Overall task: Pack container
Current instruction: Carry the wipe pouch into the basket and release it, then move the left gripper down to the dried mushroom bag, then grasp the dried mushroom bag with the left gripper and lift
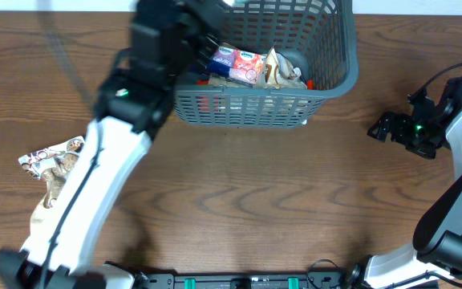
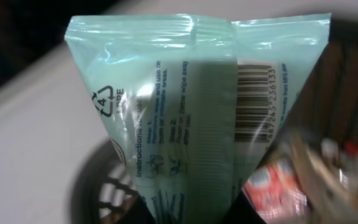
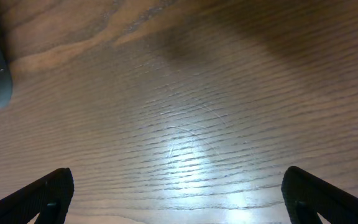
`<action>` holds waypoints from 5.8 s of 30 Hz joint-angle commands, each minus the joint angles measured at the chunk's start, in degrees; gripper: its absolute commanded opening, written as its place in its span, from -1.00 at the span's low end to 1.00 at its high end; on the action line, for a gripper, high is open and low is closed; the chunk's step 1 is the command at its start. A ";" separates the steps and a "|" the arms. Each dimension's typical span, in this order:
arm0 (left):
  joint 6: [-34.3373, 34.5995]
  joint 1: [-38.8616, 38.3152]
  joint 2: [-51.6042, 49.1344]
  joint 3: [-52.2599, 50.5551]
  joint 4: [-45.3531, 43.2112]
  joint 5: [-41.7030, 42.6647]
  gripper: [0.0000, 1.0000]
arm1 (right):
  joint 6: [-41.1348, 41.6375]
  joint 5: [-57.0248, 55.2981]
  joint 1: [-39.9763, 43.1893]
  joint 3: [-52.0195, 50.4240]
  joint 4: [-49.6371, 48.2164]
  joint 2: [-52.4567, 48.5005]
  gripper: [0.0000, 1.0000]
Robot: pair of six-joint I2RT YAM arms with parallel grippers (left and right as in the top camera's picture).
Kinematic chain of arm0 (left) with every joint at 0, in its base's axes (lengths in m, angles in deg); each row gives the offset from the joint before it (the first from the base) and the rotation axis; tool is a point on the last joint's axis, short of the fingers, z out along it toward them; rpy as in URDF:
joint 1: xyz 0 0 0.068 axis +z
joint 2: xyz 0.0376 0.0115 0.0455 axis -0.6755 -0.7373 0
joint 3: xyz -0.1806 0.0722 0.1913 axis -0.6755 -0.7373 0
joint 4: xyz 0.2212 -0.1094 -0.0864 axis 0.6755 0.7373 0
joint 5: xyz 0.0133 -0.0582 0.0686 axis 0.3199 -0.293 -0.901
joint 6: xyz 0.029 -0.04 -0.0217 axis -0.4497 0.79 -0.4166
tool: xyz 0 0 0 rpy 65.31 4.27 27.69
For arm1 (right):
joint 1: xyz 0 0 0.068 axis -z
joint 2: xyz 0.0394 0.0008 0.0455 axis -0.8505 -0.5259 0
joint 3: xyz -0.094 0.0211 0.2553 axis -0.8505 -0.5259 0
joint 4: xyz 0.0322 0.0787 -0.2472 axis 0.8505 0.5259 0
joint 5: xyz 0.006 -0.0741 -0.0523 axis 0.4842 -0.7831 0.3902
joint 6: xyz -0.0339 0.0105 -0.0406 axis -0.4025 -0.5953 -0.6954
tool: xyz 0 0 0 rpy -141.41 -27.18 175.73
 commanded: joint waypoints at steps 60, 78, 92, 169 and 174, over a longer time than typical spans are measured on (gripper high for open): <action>-8.11 0.42 -4.42 0.74 10.36 -8.52 0.92 | -0.04 0.31 -0.35 -0.37 0.09 0.02 0.99; 3.06 11.10 4.50 0.74 11.47 -9.79 0.95 | -0.04 0.33 -0.35 -0.37 0.17 0.02 0.99; 16.46 34.03 18.01 0.74 27.41 -10.78 0.95 | -0.04 0.55 -0.37 -0.37 0.31 0.02 0.98; 28.92 60.15 5.33 -37.83 15.89 -5.84 0.97 | -0.02 0.50 -0.39 -0.37 0.70 0.02 0.99; 24.41 60.15 5.33 -37.83 14.16 -1.77 0.97 | -0.02 0.50 -0.39 -0.37 0.70 0.02 0.99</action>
